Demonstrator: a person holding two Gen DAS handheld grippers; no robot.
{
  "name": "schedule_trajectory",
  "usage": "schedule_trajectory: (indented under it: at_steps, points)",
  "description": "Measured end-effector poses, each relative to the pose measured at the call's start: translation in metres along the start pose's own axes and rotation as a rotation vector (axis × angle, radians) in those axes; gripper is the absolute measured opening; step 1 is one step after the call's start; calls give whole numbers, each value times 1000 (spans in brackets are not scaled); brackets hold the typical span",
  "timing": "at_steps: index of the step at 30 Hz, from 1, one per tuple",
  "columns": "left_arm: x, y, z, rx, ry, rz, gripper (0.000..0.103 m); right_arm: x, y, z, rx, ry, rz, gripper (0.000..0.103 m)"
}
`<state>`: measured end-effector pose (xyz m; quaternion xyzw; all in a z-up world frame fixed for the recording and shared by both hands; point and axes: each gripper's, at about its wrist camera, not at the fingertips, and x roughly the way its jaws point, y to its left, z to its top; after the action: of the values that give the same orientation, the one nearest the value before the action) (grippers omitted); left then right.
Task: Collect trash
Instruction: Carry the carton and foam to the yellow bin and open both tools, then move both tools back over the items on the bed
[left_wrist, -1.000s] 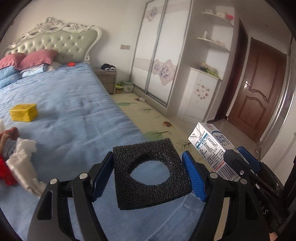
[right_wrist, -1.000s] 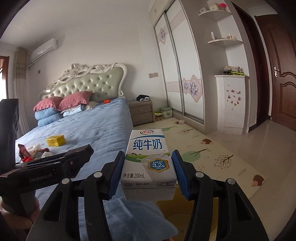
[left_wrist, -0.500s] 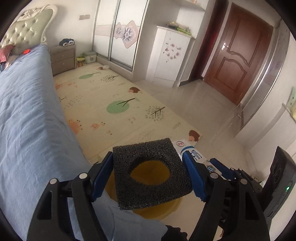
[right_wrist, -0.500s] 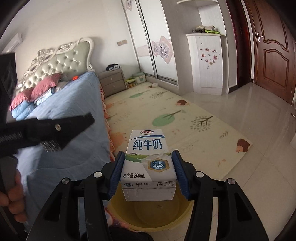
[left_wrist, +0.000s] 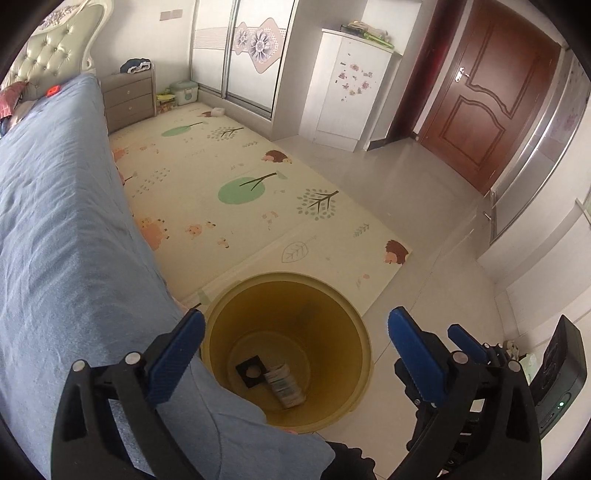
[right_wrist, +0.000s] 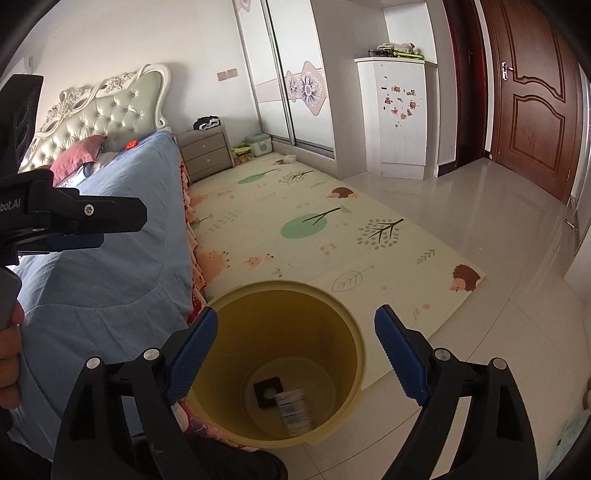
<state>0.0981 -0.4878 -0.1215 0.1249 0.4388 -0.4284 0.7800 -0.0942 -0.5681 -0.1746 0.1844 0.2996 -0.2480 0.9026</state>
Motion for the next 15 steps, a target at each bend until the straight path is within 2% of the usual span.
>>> schedule_trajectory:
  at_steps: [15]
  points:
    - [-2, -3, 4, 20, 18, -6, 99, -13, 7, 7, -5, 1, 45, 79]
